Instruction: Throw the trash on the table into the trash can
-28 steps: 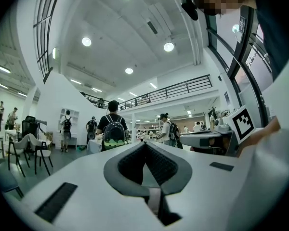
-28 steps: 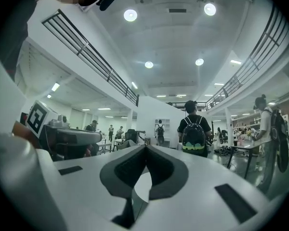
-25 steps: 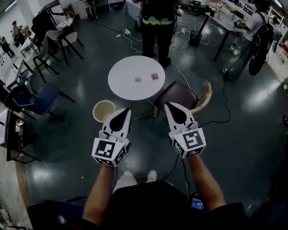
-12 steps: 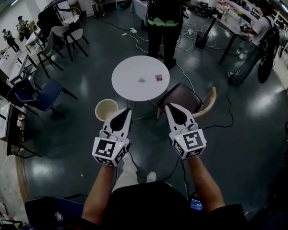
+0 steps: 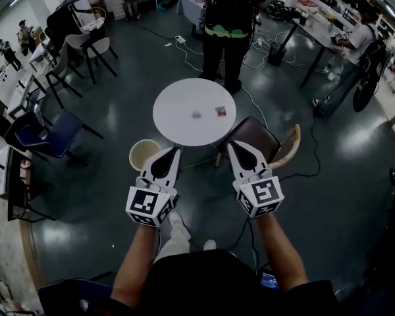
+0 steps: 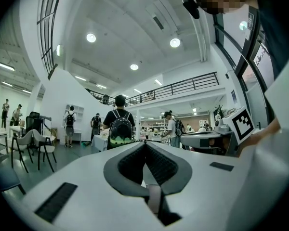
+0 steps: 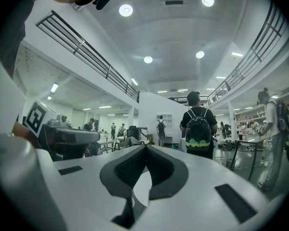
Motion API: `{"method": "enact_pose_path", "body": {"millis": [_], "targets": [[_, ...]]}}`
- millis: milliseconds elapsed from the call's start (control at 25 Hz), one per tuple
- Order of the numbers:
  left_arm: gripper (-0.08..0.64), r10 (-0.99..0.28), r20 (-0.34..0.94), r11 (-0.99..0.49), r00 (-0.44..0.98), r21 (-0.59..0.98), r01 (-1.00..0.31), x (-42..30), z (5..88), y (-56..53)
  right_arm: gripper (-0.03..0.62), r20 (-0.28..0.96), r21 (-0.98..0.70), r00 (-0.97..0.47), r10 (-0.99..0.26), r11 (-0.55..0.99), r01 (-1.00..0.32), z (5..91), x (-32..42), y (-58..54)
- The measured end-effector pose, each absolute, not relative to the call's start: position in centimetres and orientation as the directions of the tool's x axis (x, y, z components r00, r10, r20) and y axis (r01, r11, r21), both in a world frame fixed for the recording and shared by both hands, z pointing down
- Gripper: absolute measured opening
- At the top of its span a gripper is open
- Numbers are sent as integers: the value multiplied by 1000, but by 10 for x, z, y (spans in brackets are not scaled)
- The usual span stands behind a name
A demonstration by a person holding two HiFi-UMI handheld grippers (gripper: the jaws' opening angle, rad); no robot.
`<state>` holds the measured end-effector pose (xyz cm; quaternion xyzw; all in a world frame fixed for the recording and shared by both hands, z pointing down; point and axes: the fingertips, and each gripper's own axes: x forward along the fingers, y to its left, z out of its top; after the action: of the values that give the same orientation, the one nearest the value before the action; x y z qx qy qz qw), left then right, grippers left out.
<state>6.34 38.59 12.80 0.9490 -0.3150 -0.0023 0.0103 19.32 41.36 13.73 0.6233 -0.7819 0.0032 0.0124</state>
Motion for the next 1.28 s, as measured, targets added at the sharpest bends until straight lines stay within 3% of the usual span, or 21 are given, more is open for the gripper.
{"method": "enact_pose_path", "body": {"millis": [680,1280], "targets": [[15,-533,1,-846,846,43,-532,38,132,223,18,41,25,-140,-989,141,-990,137,168,262],[15,-439,7,-895,899,86,-438,23,148,147,18,105,49,-39,-994,44,-998,159,150,193]]}}
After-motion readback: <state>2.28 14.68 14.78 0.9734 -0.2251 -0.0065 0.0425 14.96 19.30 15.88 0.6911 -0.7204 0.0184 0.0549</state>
